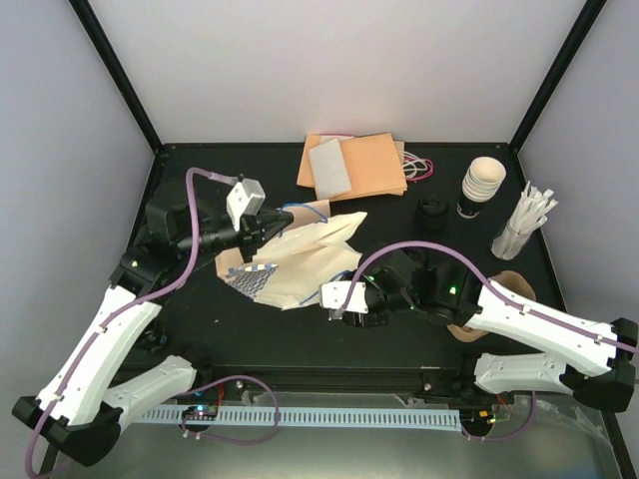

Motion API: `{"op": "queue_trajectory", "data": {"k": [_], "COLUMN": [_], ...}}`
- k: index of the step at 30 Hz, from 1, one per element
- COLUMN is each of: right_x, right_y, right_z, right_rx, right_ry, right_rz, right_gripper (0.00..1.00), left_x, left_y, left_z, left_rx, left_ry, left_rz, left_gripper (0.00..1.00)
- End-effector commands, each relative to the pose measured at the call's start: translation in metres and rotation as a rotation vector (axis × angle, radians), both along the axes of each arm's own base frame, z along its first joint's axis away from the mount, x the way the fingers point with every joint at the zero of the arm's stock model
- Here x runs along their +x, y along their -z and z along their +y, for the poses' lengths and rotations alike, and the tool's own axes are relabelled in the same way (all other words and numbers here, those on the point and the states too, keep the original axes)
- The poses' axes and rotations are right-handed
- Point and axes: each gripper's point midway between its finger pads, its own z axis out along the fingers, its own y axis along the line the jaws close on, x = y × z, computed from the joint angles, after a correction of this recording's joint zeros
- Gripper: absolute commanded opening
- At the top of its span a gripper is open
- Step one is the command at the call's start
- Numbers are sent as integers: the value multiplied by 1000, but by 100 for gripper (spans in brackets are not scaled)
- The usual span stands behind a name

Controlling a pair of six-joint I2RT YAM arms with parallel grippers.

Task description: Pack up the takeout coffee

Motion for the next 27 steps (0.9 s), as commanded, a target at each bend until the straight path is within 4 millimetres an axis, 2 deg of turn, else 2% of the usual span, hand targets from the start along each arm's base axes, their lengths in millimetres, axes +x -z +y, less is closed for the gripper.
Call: {"op": "queue_trajectory", "data": {"k": [1, 4, 6, 7, 10, 18, 23, 27], "right_x": [7, 11, 14, 14, 15, 18, 42, 75], "right_y": [-22, -40, -53, -59, -75, -82, -94, -101], "right_z": [12, 11, 8, 6, 1, -8, -26, -53], "right_rx": [109, 181, 237, 264, 337, 412, 528, 605], "right_ry": [36, 63, 77, 85, 102, 203, 398, 615], "right_rz": [-31, -72, -104, -119, -148, -81, -82, -91], "right_gripper": [58, 75, 98, 100, 100, 100, 100, 100], "left_x": [-23, -24, -27, -27, -27, -11, 1, 7], "left_y": [0, 16, 21, 22, 23, 25, 25, 21], "left_z": [-8, -6, -5, -4, -1, 6, 12, 16], "left_rx": [-17, 20, 30, 33, 44, 81, 115, 126], "left_ry": [130, 130, 134, 130, 103, 17, -54, -96], "left_rz": [-61, -27, -17, -19, -36, -43, -34, -36], "left_gripper": [1, 2, 2, 2, 1, 2, 2, 2]}}
